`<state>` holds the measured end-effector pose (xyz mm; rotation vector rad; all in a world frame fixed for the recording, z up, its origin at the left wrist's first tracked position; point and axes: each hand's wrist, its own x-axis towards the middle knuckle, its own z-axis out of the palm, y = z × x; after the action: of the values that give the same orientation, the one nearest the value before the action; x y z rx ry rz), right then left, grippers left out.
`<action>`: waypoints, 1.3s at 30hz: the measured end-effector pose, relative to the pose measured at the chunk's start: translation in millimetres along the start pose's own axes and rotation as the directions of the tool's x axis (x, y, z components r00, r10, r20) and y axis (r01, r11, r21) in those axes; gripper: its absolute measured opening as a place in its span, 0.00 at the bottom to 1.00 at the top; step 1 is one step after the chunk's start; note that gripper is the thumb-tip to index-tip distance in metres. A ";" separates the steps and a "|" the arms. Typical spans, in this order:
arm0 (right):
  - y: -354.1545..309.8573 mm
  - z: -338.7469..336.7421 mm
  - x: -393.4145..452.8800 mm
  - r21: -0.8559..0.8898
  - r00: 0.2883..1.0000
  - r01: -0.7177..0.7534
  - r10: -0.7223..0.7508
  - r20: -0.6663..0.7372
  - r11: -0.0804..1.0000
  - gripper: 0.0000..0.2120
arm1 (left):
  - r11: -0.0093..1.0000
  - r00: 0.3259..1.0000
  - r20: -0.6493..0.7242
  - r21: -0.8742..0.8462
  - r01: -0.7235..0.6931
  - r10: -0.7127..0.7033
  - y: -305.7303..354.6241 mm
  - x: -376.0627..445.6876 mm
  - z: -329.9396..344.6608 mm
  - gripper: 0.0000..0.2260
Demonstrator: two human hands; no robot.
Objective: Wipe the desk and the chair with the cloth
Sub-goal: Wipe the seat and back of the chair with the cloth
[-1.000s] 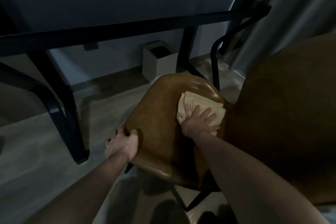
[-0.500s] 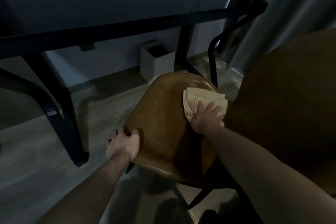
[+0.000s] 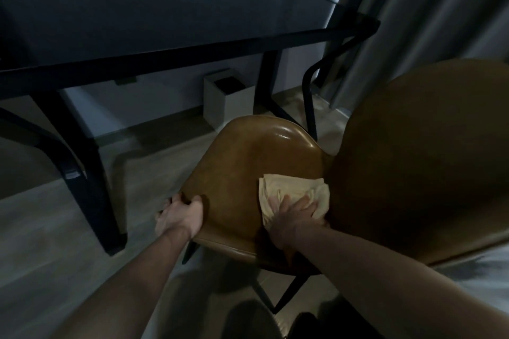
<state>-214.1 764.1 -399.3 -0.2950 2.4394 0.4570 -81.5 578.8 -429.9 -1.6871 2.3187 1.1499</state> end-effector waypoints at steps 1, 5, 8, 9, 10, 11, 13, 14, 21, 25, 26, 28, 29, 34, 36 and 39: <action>-4.2 1.6 0.1 0.041 1.000 -0.020 0.021 -0.022 0.999 0.54 | 1.000 1.000 0.000 0.004 -0.004 0.004 -0.1 1.4 0.7 0.32; -16.4 0.5 16.9 0.186 0.994 -0.032 0.050 -0.094 0.982 0.53 | 1.000 1.000 -0.007 0.001 -0.003 0.003 -0.3 5.8 3.0 0.32; -23.1 -18.3 37.4 0.233 0.991 -0.052 0.078 -0.104 0.971 0.53 | 1.000 1.000 -0.020 0.004 0.003 -0.003 -2.3 8.3 6.3 0.32; -24.8 -27.1 42.1 0.249 0.991 -0.054 0.082 -0.103 0.967 0.52 | 1.000 1.000 -0.026 0.000 0.003 -0.003 -3.4 9.7 7.9 0.32; -26.1 -36.0 46.7 0.263 0.991 -0.051 0.082 -0.107 0.963 0.51 | 1.000 1.000 -0.030 -0.002 0.001 -0.001 -4.6 11.2 9.5 0.32; -26.5 -43.9 52.8 0.271 0.991 -0.041 0.074 -0.113 0.962 0.49 | 1.000 0.999 -0.033 0.000 0.000 0.000 -6.0 13.7 11.1 0.33; -17.1 -60.9 66.4 0.254 0.991 -0.004 0.038 -0.131 0.967 0.47 | 1.000 0.999 -0.037 0.003 0.001 0.000 -6.6 16.9 12.1 0.33; -8.5 -68.7 74.5 0.225 0.990 0.026 0.007 -0.143 0.974 0.46 | 1.000 0.999 -0.041 0.001 0.002 -0.002 -6.5 17.7 12.2 0.33; 19.0 -82.0 92.3 0.126 0.982 0.102 -0.079 -0.174 0.987 0.41 | 1.000 0.999 -0.050 0.022 -0.008 0.009 -5.9 19.5 14.4 0.33; 17.5 -70.6 70.9 0.103 0.976 0.120 -0.099 -0.195 0.987 0.37 | 1.000 0.999 -0.049 0.025 -0.005 0.006 -6.0 16.6 12.9 0.32; 17.1 -65.4 64.0 0.101 0.976 0.123 -0.102 -0.194 0.987 0.37 | 1.000 0.999 -0.046 0.028 -0.006 0.007 -5.0 15.6 12.3 0.32; 14.2 -53.2 47.8 0.105 0.978 0.133 -0.113 -0.175 0.986 0.37 | 1.000 0.999 -0.035 0.025 -0.002 0.003 -3.7 13.4 10.8 0.32; 12.6 -47.3 38.1 0.108 0.979 0.139 -0.121 -0.162 0.984 0.37 | 1.000 1.000 -0.028 0.017 0.003 -0.002 -3.5 12.7 10.0 0.32; 13.4 -18.7 -8.0 0.140 0.977 0.201 -0.187 -0.104 0.970 0.38 | 0.999 1.000 -0.019 -0.044 0.004 -0.005 -4.9 9.2 6.4 0.31; 15.2 -10.2 -22.7 0.159 0.973 0.227 -0.218 -0.070 0.961 0.39 | 0.997 1.000 -0.011 -0.081 0.011 -0.012 -5.5 9.3 5.3 0.30; 13.7 -4.0 -39.3 0.183 0.963 0.270 -0.270 -0.028 0.945 0.38 | 0.993 1.000 0.000 -0.116 0.019 -0.019 -7.0 7.8 2.9 0.30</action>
<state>-190.2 779.0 -368.4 -0.5404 2.3761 0.1080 -79.9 573.4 -439.2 -1.7429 2.2720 1.3038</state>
